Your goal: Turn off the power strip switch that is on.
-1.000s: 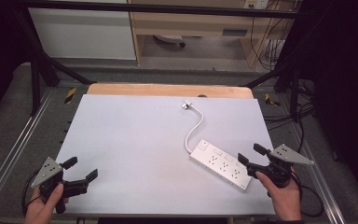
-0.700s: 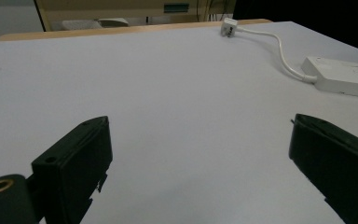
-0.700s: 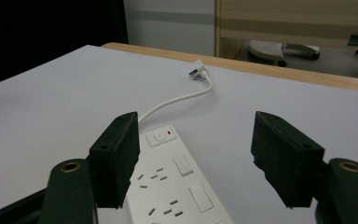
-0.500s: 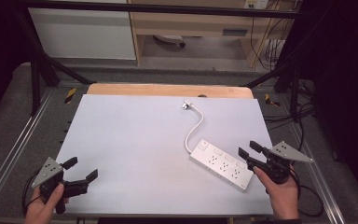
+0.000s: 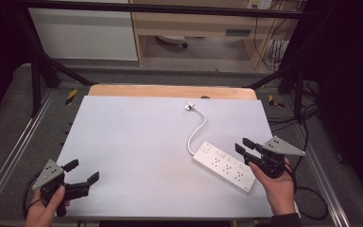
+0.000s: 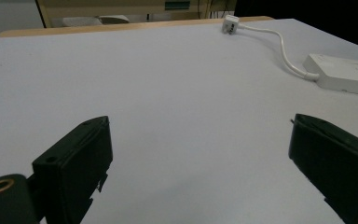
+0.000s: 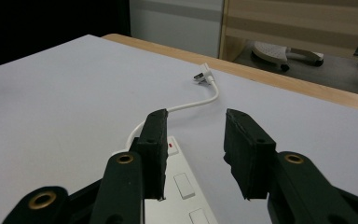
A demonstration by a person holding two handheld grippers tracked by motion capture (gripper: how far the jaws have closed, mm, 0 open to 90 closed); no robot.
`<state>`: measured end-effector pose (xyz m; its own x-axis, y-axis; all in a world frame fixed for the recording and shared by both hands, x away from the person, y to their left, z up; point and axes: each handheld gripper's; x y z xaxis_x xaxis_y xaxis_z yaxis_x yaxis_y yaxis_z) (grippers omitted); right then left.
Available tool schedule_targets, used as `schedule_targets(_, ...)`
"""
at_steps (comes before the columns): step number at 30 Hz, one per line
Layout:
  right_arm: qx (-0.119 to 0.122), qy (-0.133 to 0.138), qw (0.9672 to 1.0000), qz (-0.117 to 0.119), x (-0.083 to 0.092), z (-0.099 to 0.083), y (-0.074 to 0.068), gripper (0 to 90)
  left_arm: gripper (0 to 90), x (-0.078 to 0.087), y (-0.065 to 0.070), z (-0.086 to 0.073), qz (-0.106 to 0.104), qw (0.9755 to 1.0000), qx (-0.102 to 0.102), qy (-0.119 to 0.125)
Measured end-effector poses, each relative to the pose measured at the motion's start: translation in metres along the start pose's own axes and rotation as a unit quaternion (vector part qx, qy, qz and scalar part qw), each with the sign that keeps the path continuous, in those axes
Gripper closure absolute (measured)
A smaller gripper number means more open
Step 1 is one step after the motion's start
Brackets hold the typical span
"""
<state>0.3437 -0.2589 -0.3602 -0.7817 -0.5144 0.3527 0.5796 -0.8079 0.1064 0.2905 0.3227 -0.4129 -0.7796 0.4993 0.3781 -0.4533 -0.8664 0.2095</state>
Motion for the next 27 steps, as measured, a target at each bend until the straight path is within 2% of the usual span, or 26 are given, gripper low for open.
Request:
schedule_targets(4,0.0,-0.005,1.0,-0.002,-0.006,0.003,0.001,61.0,6.2,0.0,0.0,0.0,0.0,1.0,0.0,0.0)
schedule_targets(9,0.013,-0.008,0.9999,0.005,-0.014,0.01,0.001,63.8,6.2,0.0,0.0,0.0,-0.001,1.0,0.0,-0.001)
schedule_targets(15,0.018,-0.015,0.9996,0.015,-0.021,0.012,0.0,71.1,6.3,0.0,0.0,0.0,-0.001,1.0,0.0,-0.001)
schedule_targets(22,0.02,-0.014,0.9995,0.017,-0.027,0.015,0.001,74.5,6.4,-0.002,0.0,-0.001,-0.001,1.0,-0.002,-0.007)
schedule_targets(27,0.024,-0.026,0.9992,0.02,-0.033,0.018,0.003,77.6,6.4,-0.002,0.001,-0.001,-0.002,1.0,-0.002,-0.007)
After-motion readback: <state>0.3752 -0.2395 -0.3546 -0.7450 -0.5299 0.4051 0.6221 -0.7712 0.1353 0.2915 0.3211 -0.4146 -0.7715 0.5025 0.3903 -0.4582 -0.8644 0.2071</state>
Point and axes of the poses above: each handheld gripper's, and its own axes: x roughly backward along the jaws, z roughly out of its top, y roughly to its right, and after that the axes turned 7 degrees about x, right-handed
